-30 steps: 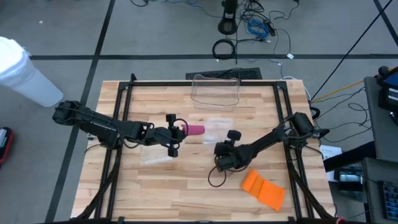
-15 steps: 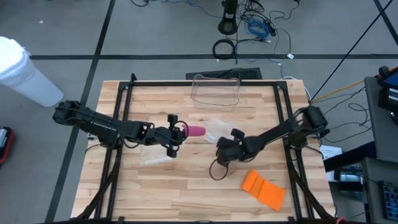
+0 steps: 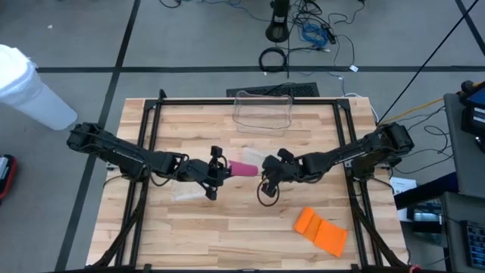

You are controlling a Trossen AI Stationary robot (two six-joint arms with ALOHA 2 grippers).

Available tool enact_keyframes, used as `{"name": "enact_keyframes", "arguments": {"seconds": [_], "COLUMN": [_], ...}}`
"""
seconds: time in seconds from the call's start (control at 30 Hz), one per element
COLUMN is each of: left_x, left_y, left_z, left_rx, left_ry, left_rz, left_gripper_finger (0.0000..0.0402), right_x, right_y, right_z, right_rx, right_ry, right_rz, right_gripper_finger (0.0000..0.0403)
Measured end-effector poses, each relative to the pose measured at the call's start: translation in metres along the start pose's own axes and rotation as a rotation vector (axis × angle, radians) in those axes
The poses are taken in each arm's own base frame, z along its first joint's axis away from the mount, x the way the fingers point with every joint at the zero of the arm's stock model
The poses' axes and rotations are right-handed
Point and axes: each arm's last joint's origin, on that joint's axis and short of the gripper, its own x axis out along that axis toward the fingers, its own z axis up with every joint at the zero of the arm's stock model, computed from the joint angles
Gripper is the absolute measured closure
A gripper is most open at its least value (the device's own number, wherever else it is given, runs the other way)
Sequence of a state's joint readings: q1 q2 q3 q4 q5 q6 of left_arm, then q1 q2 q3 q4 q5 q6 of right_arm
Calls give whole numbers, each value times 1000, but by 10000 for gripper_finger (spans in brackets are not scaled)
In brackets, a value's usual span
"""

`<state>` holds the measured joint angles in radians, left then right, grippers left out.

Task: Roll bandage
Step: Put the pink bandage into the zip bag

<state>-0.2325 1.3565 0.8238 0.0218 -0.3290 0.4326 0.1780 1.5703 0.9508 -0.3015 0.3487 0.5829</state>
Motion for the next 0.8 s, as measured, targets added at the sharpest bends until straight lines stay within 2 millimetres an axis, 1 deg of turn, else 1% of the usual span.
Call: {"name": "enact_keyframes", "arguments": {"seconds": [0.1,0.23,0.37,0.6,0.8], "left_x": [11,21,28,30,30], "left_y": [-5,-10,-8,-3,-4], "left_z": [-1,-3,-6,-8,-12], "left_rx": [19,47,35,-28,-17], "left_ry": [-17,-23,-19,-6,27], "left_rz": [-15,-32,-15,3,-14], "left_gripper_finger": [375,375,375,375,375], "right_x": [1,2,2,2,1], "right_y": [-3,-5,-6,-3,-1], "right_z": [2,2,3,5,8], "right_rx": [3,2,-4,0,-10], "right_ry": [-2,2,10,-9,-44], "right_rz": [-17,-23,-8,13,31], "right_gripper_finger": [403,403,403,403,403]}}
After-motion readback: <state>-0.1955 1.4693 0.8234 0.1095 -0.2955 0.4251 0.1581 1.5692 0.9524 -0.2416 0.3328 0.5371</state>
